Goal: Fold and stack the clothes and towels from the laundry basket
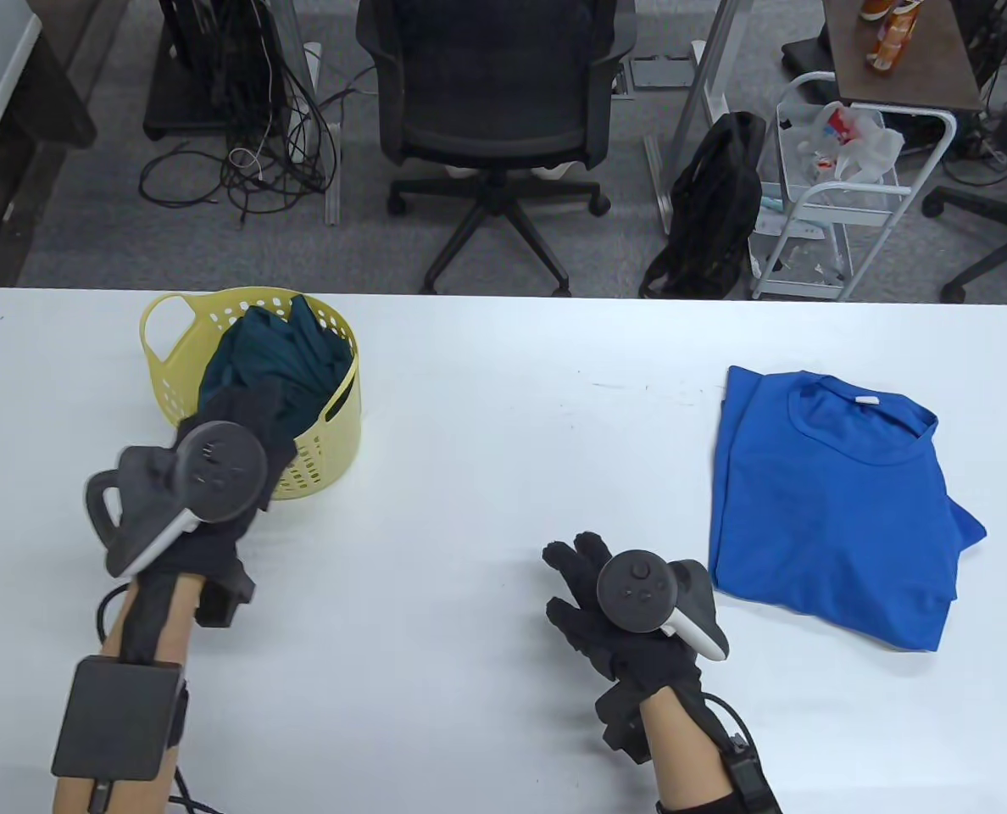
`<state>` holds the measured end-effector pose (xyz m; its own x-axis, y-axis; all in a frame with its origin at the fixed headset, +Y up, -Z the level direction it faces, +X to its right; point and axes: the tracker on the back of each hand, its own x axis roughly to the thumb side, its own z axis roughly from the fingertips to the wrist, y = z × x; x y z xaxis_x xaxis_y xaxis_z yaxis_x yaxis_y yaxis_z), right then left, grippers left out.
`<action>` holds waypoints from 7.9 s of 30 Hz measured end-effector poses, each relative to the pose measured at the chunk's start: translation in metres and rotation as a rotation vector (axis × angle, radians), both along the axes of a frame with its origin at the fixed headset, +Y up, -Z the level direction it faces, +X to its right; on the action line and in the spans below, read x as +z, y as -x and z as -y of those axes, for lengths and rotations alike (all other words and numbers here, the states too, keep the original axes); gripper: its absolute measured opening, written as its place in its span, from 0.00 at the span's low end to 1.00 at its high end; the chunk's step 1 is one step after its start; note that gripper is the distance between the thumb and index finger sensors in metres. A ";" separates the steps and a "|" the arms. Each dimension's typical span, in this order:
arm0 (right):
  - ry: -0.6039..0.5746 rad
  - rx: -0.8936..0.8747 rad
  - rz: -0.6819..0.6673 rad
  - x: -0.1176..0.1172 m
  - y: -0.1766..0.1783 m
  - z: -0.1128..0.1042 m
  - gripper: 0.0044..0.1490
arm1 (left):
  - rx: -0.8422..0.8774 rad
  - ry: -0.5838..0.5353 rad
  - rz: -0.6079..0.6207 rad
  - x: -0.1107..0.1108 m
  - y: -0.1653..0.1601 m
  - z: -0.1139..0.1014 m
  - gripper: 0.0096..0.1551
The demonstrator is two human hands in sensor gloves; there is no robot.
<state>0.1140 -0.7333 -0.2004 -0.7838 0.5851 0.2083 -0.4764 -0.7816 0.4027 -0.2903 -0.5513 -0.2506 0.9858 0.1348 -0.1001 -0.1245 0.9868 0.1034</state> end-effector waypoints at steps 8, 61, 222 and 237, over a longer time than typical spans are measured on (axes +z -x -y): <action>0.053 -0.028 0.072 -0.002 -0.020 0.025 0.42 | 0.164 0.334 -0.029 -0.101 0.010 0.038 0.29; 0.146 -0.570 -0.039 -0.004 -0.024 0.041 0.55 | 0.513 -0.540 0.612 0.109 -0.109 -0.065 0.26; -0.837 -0.499 0.421 -0.076 -0.097 -0.204 0.27 | 0.273 -0.610 0.274 -0.044 -0.147 -0.049 0.26; -0.396 0.094 0.377 0.005 -0.116 -0.036 0.25 | -0.058 -0.007 0.489 0.069 -0.158 0.153 0.30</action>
